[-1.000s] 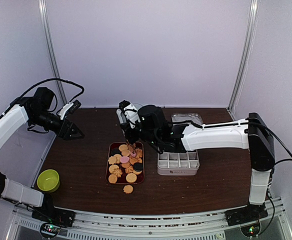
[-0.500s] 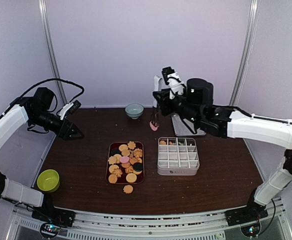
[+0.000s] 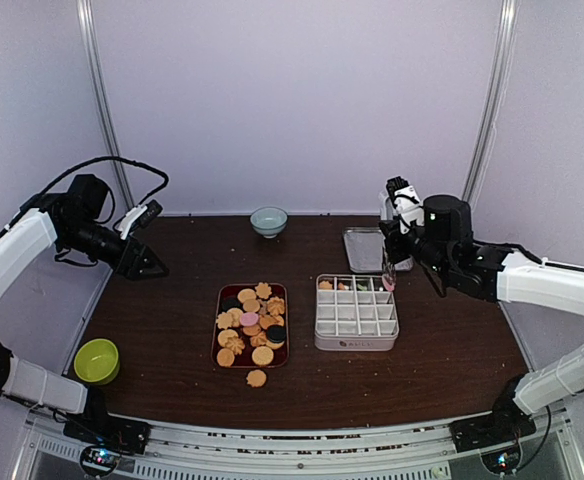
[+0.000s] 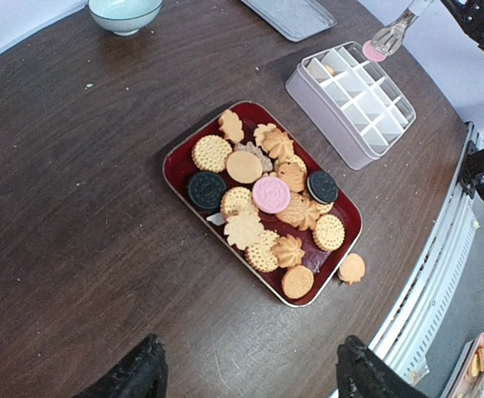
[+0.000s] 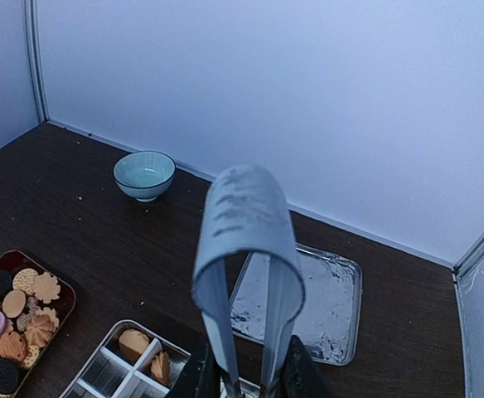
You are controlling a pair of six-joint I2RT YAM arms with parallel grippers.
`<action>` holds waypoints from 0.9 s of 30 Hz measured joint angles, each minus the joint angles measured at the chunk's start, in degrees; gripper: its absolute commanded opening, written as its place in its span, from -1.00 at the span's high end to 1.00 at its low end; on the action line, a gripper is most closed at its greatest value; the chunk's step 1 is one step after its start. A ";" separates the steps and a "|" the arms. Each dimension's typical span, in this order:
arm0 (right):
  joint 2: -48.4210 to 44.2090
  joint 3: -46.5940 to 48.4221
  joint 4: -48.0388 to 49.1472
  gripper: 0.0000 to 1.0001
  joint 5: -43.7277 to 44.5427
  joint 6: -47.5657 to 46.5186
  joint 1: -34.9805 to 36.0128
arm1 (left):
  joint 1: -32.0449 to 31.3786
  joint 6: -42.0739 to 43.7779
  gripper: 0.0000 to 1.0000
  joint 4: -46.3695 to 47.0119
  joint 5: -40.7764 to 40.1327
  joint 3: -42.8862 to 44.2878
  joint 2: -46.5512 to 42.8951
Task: Pack the cookies
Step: Place the fake cookies in the empty pocket of the box.
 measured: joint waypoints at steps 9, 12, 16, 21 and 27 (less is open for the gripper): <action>1.09 -0.31 0.83 1.00 0.09 -0.46 -0.33 | 0.00 0.00 -0.47 0.00 -0.09 0.04 0.15; 2.49 0.15 1.27 1.00 -0.17 -1.11 -0.46 | 0.00 0.00 -0.47 0.00 -0.15 0.04 0.15; 4.02 1.77 1.27 1.00 -0.81 -2.14 -0.66 | 0.00 -0.02 -0.47 0.00 -0.33 0.04 0.15; 5.81 3.50 0.76 0.80 -2.05 -3.21 -0.70 | 0.00 0.00 -0.48 0.00 -0.44 0.04 0.15; 6.05 3.98 -0.04 0.29 -3.41 -3.28 -0.72 | 0.00 0.00 -0.48 0.00 -0.59 0.07 0.15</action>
